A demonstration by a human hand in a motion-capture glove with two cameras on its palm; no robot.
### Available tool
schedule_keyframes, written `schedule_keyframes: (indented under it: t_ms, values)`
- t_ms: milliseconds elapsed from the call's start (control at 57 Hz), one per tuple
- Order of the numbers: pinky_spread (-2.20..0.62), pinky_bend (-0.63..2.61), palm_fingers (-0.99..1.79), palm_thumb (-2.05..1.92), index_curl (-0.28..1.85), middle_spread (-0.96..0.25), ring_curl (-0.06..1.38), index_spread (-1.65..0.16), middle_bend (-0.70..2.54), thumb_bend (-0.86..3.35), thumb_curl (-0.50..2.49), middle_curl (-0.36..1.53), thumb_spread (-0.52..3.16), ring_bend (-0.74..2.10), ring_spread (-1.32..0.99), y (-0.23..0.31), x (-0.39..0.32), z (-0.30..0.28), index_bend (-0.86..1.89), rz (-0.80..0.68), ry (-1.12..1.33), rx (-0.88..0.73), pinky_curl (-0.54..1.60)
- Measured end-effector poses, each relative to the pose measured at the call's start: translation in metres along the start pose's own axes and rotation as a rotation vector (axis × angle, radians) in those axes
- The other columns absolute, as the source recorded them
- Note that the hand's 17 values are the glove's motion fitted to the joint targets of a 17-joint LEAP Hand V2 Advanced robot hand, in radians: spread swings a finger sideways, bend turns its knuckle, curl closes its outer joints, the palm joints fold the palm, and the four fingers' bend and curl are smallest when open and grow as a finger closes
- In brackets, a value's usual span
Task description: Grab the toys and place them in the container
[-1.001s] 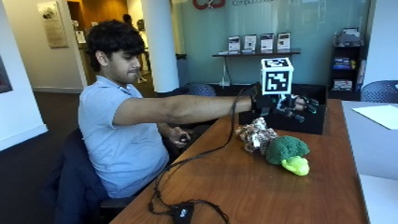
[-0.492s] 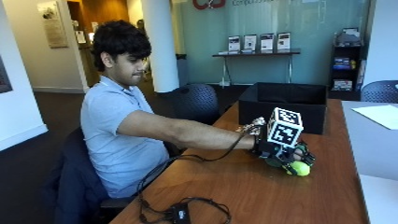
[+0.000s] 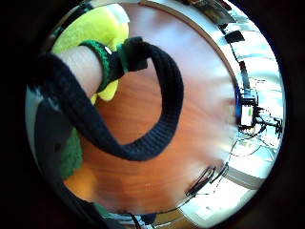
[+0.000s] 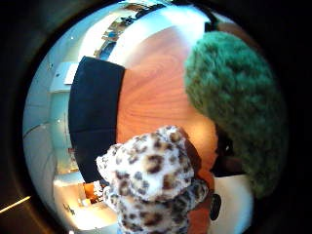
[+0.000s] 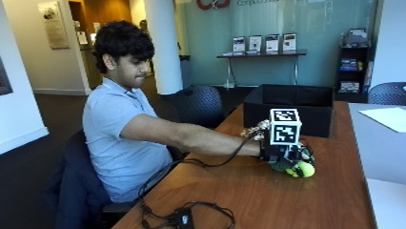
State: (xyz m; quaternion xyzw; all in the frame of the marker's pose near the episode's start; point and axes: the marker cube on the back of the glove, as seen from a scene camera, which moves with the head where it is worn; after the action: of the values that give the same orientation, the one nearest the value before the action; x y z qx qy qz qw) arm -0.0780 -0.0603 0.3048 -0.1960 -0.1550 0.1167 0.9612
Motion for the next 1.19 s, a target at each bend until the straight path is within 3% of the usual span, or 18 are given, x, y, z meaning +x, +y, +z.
schedule_keyframes:
  t_ms: [211,457,527,878,1194]
  values:
    - [0.01,0.81,0.65,0.61,0.36,-0.07,0.24,-0.32,0.52,0.50,0.42,0.39,1.66,0.50,-0.14,-0.002,0.003,-0.010,0.23,-0.061,0.033,0.118,0.30]
    - [-0.03,0.81,0.72,0.71,0.40,-0.08,0.28,-0.30,0.56,0.69,0.45,0.42,1.63,0.59,-0.20,-0.007,-0.010,-0.043,0.21,-0.055,-0.005,0.148,0.30]
    - [-0.04,0.74,0.81,0.72,0.38,-0.07,0.33,-0.29,0.57,0.73,0.46,0.43,1.62,0.81,-0.20,-0.008,-0.027,-0.068,0.14,-0.069,-0.013,0.188,0.28]
    - [-0.17,0.81,0.79,0.72,0.36,-0.06,0.43,-0.27,0.60,0.87,0.48,0.47,1.60,1.04,-0.20,0.002,-0.163,-0.199,0.17,-0.237,-0.049,0.328,0.31]
    - [-0.19,0.84,0.77,0.67,0.38,-0.06,0.44,-0.27,0.63,0.93,0.48,0.50,1.59,1.08,-0.20,0.017,-0.310,-0.207,0.18,-0.465,0.023,0.331,0.31]
